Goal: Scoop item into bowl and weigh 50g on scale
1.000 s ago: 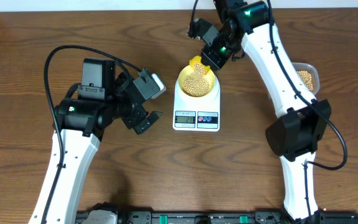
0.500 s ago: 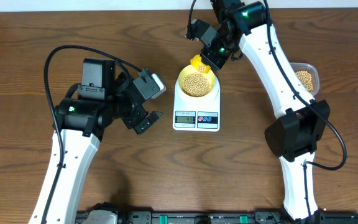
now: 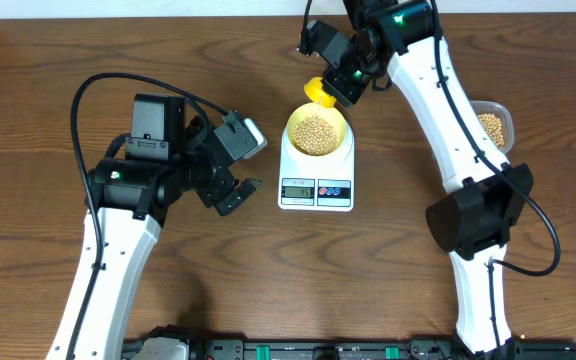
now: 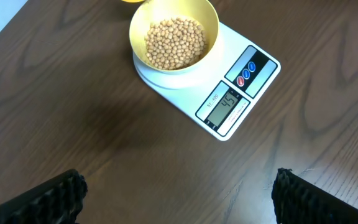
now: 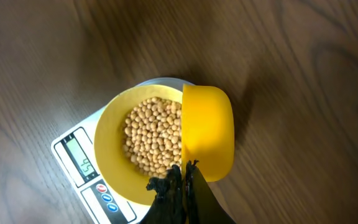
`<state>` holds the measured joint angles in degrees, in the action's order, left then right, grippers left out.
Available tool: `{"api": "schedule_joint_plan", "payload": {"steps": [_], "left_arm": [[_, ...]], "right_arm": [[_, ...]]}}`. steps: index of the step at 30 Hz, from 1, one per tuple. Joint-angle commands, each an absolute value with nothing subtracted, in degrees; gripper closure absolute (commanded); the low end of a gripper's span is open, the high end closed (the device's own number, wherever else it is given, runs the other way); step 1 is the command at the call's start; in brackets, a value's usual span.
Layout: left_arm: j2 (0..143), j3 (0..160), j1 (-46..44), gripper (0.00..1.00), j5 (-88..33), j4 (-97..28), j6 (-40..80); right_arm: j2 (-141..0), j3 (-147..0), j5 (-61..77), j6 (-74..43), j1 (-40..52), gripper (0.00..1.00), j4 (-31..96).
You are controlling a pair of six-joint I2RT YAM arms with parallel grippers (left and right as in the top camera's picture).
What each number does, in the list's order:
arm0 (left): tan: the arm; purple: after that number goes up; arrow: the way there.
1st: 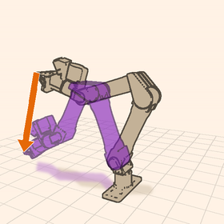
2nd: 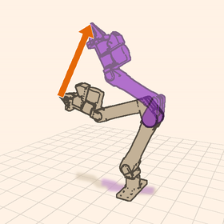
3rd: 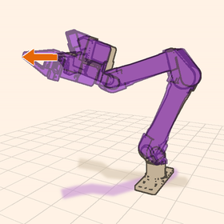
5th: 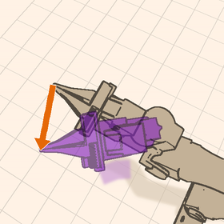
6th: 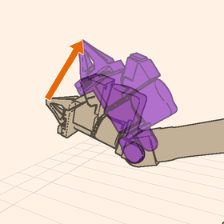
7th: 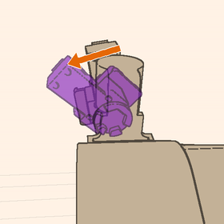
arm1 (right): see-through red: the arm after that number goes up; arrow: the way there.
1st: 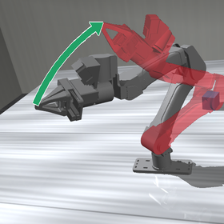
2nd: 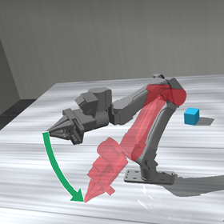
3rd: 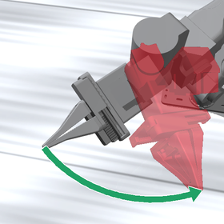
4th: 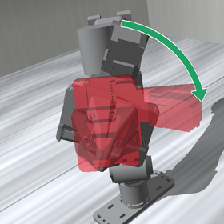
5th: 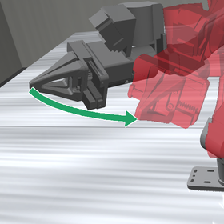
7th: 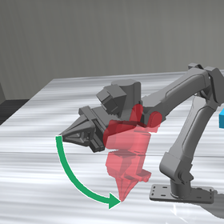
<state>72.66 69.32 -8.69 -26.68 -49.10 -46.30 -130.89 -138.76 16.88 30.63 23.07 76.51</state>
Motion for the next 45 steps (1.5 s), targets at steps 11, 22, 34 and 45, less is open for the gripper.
{"api": "schedule_joint_plan", "payload": {"steps": [11, 22, 34, 45], "left_arm": [[72.97, 69.06, -8.43, 0.02, -27.20, -49.21, -45.78], [72.97, 69.06, -8.43, 0.02, -27.20, -49.21, -45.78], [72.97, 69.06, -8.43, 0.03, -27.20, -49.21, -45.78], [72.97, 69.06, -8.43, 0.02, -27.20, -49.21, -45.78]], "right_arm": [[-131.48, -139.90, 20.69, 37.36, 23.35, 0.99, 78.39], [-131.48, -146.85, 20.67, 31.05, 18.39, 0.99, 77.60], [-131.48, -153.32, 20.53, 16.40, 4.21, 0.99, 86.32], [-131.48, -153.08, 14.57, 11.53, -2.48, 0.99, 97.32]]}}
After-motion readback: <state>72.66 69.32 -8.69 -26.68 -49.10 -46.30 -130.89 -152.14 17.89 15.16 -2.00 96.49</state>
